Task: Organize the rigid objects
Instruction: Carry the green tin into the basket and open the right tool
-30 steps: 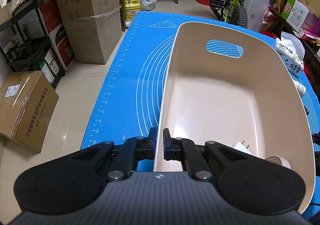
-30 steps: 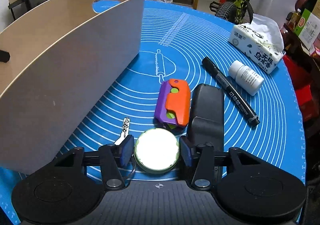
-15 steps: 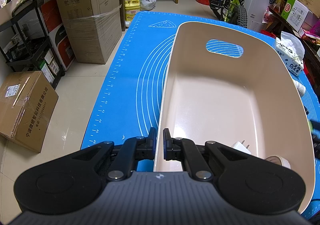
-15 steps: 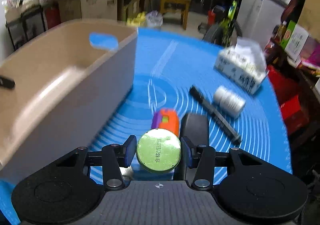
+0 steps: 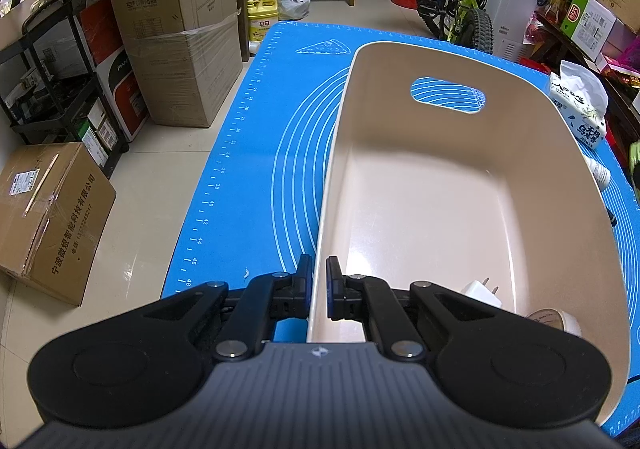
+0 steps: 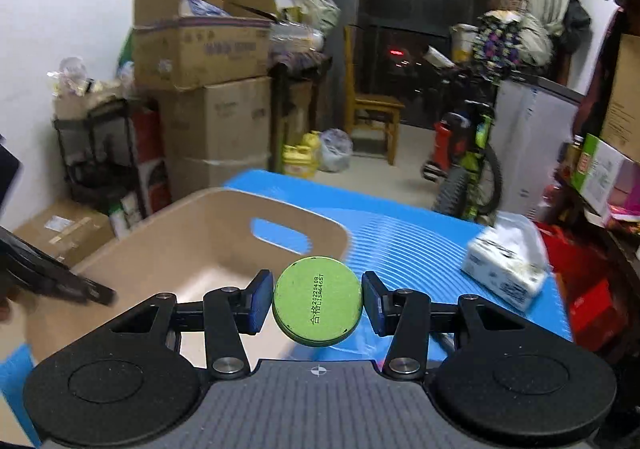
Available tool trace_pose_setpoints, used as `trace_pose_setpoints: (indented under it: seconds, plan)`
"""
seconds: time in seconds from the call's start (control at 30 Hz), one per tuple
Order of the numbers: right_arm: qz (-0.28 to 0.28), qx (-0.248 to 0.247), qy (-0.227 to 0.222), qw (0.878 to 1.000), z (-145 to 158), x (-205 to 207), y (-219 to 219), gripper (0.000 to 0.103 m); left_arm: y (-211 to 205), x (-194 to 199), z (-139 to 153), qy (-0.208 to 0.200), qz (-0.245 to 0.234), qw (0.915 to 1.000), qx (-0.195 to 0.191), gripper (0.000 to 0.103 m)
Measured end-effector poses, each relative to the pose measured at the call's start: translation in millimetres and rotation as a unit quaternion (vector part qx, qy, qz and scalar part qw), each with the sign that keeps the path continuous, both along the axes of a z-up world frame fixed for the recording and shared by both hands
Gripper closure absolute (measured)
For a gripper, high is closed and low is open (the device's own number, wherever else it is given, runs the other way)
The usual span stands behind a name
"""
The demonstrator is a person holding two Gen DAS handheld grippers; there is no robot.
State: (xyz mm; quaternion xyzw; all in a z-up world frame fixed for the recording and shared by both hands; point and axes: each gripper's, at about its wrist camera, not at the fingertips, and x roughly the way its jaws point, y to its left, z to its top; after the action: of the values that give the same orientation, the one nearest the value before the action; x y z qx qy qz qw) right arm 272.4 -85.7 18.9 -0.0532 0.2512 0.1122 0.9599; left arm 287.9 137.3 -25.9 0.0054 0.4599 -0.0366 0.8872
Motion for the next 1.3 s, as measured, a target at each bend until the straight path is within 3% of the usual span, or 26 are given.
trace_pose_setpoints:
  seconds: [0.23, 0.43, 0.83, 0.97, 1.0, 1.17, 1.23, 1.3]
  plan:
    - [0.051, -0.005, 0.021, 0.998, -10, 9, 42, 0.049, 0, 0, 0, 0.0, -0.002, 1.0, 0.001, 0.095]
    - [0.076, -0.025, 0.067, 0.995, -26, 19, 75, 0.049, 1, 0, 0, 0.001, -0.004, 1.0, 0.002, 0.095]
    - [0.12, -0.118, 0.194, 0.967, -69, 24, 108, 0.049, 1, -1, 0, 0.001, -0.006, 1.0, 0.001, 0.095]
    - [0.123, -0.126, 0.202, 0.964, -68, 25, 110, 0.048, 3, 0, 0, 0.002, -0.007, 1.0, 0.002, 0.095]
    - [0.122, -0.12, 0.198, 0.965, -66, 24, 109, 0.043, 3, 0, 0, 0.002, -0.007, 1.0, 0.003, 0.095]
    - [0.122, -0.098, 0.178, 0.971, -57, 16, 101, 0.041, 3, 0, 0, 0.003, -0.007, 1.0, 0.004, 0.095]
    - [0.117, -0.085, 0.167, 0.975, -49, 13, 93, 0.031, 2, 0, 0, 0.003, -0.007, 1.0, 0.005, 0.095]
    - [0.11, -0.069, 0.153, 0.98, -39, 9, 85, 0.03, 2, 0, 0, 0.003, -0.007, 1.0, 0.005, 0.095]
